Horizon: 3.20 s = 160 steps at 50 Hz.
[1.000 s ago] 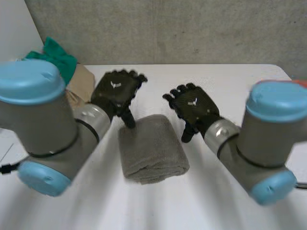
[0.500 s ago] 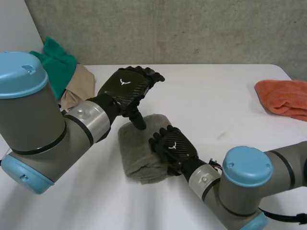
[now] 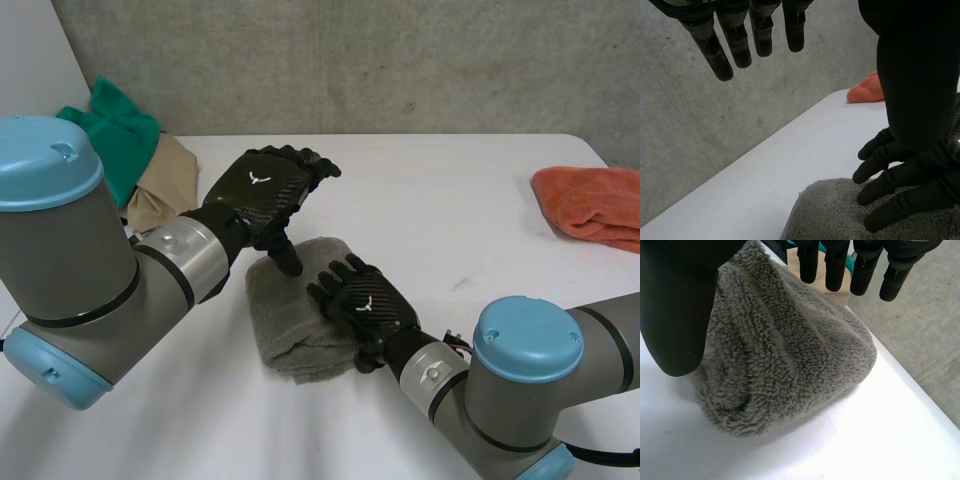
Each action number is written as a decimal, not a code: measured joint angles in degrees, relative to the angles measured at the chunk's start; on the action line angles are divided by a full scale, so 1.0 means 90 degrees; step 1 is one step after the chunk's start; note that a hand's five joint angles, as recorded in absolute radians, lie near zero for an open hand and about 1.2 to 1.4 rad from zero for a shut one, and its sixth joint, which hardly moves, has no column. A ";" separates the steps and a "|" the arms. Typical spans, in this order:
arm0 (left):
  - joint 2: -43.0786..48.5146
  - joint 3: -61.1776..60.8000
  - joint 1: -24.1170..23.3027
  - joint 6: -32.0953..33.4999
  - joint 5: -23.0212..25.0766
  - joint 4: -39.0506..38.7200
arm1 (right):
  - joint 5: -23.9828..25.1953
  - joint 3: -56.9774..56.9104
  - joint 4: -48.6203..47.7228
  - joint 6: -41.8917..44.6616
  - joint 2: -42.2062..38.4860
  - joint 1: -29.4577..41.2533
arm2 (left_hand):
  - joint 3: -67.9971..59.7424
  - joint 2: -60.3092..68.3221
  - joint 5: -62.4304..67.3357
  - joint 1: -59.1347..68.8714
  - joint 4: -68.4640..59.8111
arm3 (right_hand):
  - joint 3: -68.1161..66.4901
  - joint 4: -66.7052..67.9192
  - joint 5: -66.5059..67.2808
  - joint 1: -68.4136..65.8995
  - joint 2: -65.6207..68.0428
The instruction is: Fold the laundry.
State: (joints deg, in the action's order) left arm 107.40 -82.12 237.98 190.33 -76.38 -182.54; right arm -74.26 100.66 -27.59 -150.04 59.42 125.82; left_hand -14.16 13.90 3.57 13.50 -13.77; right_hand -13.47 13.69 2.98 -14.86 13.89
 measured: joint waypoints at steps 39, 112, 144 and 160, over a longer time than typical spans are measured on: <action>0.0007 -0.0007 0.0042 -0.0015 0.0014 -0.0001 | 0.0117 -0.1410 -0.0016 -0.0003 -0.1077 0.0030 | -0.0001 -0.0001 0.0000 0.0001 0.0000 | -0.3833 0.3803 0.3595 -0.3265 0.3744; 0.0082 -0.0082 -0.0501 0.0030 0.0488 -0.0549 | 0.3104 -0.6466 -0.2184 -0.2734 -0.4656 -0.6340 | -0.0001 0.0001 0.0000 0.0001 -0.0001 | -0.5803 0.6099 0.5634 -0.4805 0.5669; -0.0115 -0.0032 -0.0485 0.0023 0.0678 -0.0545 | -0.1246 -0.4929 0.2157 0.1830 -0.1075 -0.7230 | 0.0000 0.0001 0.0000 0.0001 0.0000 | 0.0098 -0.0098 -0.0001 0.0114 -0.0148; 0.0034 0.0990 0.1232 0.0099 -0.0283 -0.1102 | 0.0732 -0.1945 -0.0495 -0.0677 0.1839 -0.4306 | -0.0002 0.0033 0.0090 0.0001 -0.0017 | 0.0124 -0.0098 -0.0003 0.0114 -0.0149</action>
State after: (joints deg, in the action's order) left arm 107.70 -73.21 249.07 191.21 -78.92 -192.45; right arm -67.68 83.15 -32.04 -156.14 75.97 87.06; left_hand -14.18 14.19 4.38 13.51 -13.92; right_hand -12.36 12.80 2.95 -13.83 12.55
